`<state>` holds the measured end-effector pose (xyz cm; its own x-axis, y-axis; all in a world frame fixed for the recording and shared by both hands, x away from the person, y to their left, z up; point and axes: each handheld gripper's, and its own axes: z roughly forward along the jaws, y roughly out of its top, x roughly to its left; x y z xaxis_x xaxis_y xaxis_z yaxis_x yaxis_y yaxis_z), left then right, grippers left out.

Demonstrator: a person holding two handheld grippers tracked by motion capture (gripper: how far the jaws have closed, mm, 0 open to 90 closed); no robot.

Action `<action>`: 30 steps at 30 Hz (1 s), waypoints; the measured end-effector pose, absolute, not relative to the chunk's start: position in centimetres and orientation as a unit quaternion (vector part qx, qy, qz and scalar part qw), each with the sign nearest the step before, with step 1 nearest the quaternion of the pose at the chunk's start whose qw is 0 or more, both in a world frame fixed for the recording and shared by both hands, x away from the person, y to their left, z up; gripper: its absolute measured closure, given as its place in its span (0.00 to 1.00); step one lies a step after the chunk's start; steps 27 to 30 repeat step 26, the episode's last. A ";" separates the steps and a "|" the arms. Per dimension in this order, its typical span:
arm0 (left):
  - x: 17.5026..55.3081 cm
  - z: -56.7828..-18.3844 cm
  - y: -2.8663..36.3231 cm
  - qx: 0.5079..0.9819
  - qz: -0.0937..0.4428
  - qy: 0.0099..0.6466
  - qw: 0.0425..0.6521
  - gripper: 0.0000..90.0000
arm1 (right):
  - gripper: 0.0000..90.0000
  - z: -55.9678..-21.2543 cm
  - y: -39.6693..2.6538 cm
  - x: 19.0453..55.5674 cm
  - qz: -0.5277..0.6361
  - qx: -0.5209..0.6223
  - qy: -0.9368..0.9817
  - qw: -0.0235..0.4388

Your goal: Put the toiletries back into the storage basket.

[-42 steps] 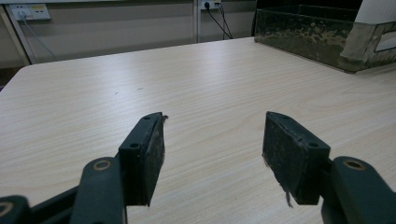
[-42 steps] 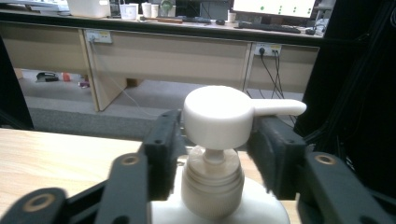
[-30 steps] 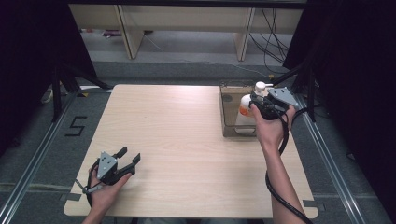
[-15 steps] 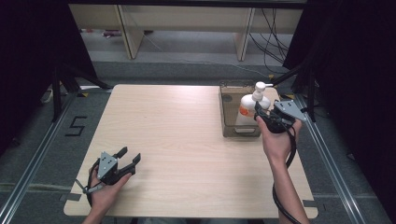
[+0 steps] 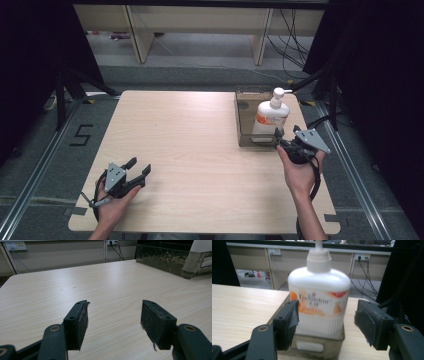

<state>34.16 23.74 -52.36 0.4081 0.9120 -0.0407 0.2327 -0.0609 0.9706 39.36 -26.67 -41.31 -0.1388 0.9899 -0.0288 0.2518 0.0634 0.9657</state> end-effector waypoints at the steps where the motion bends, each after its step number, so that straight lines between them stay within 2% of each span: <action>1: 34.2 -52.4 23.7 0.653 0.322 0.438 0.527 0.43 | 0.40 -41.7 -26.7 39.2 0.456 0.513 0.603 0.406; 19: 34.2 -52.4 23.7 0.653 0.322 0.438 0.527 0.43 | 0.44 -48.7 -28.0 35.3 0.438 0.522 0.627 0.378; 23: 34.2 -52.4 23.8 0.654 0.321 0.437 0.528 0.43 | 0.44 -49.4 -27.7 34.8 0.435 0.530 0.627 0.370; 30: 34.2 -52.4 23.8 0.654 0.320 0.437 0.527 0.43 | 0.44 -49.6 -27.8 35.0 0.431 0.517 0.632 0.385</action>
